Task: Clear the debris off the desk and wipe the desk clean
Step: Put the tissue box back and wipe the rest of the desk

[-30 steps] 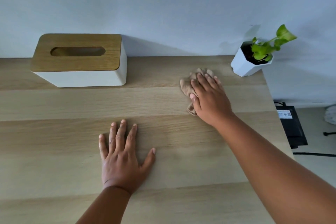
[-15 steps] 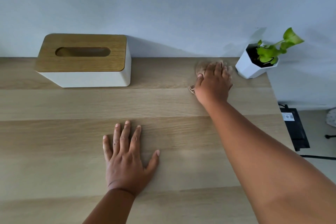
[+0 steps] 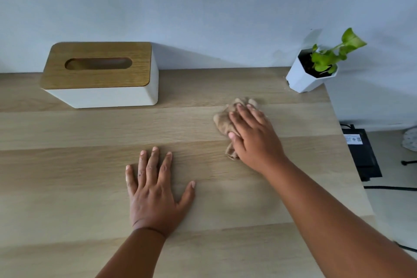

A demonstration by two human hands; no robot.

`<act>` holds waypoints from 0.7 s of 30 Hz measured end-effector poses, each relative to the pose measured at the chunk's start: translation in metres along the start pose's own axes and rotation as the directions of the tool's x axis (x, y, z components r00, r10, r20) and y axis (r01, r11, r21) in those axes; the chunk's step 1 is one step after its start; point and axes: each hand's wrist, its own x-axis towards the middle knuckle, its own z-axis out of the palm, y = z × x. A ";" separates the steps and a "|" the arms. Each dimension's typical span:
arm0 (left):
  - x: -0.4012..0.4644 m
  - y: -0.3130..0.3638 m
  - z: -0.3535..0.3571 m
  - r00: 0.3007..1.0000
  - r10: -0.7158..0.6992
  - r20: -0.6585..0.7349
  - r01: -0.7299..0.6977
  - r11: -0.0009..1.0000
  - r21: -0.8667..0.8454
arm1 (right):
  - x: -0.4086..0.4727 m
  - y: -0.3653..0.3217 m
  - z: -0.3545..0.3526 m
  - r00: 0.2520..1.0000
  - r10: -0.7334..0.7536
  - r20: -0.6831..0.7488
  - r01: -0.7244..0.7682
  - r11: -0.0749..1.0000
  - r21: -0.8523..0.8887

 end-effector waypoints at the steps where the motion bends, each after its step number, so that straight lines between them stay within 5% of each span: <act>1: 0.000 0.000 0.000 1.000 0.002 0.000 -0.002 1.000 0.002 | -0.006 0.010 -0.001 0.997 0.071 -0.007 -0.071 0.997 0.000; 10: 0.000 -0.002 0.005 1.000 0.021 -0.019 -0.021 0.999 0.024 | 0.078 -0.012 0.001 0.889 0.455 -0.045 -0.453 0.890 0.043; 21: 0.001 -0.002 0.004 1.000 0.021 0.002 -0.021 0.999 0.028 | 0.125 -0.117 0.018 0.995 0.089 0.042 -0.092 0.993 0.074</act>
